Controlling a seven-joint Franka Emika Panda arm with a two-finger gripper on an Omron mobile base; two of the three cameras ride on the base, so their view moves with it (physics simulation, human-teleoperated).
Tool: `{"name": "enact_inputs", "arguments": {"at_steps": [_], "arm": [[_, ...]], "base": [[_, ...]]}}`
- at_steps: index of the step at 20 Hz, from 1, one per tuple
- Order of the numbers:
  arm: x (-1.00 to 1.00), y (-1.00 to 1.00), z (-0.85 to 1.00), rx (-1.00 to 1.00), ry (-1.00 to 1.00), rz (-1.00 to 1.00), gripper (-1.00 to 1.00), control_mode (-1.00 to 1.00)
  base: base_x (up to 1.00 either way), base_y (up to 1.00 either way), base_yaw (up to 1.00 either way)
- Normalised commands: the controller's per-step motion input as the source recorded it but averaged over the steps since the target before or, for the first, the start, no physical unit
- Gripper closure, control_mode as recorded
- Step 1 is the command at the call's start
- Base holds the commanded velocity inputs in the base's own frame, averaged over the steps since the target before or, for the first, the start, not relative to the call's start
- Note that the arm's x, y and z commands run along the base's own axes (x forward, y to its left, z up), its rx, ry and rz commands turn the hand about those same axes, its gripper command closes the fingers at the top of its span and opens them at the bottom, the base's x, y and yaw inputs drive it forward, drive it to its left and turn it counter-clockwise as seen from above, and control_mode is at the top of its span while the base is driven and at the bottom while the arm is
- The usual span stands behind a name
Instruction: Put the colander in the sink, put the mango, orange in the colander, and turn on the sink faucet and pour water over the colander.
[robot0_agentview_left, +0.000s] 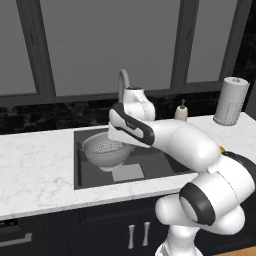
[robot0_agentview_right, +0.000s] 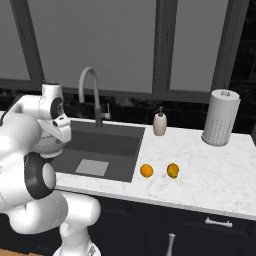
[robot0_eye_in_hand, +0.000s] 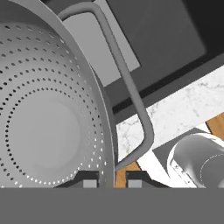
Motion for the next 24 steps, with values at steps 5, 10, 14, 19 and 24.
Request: {"name": "enact_inputs", "arguments": {"at_steps": [5, 10, 14, 19, 24], "arm": [[0.01, -0.54, -0.04, 0.00, 0.00, 0.01, 1.00, -1.00], [0.00, -0.60, 0.00, 0.00, -0.04, 0.06, 1.00, -1.00], [0.01, -0.62, 0.00, 0.00, -0.15, 0.10, 1.00, -1.00], [0.26, -0.56, -0.10, 0.01, -0.18, 0.13, 1.00, -1.00], [0.44, -0.41, -0.30, 0.01, -0.06, 0.13, 1.00, -1.00]], "base": [[0.00, 0.00, 0.00], [0.00, 0.00, 0.00], [0.00, 0.00, 0.00], [0.00, 0.00, 0.00], [0.00, 0.00, 0.00]]}}
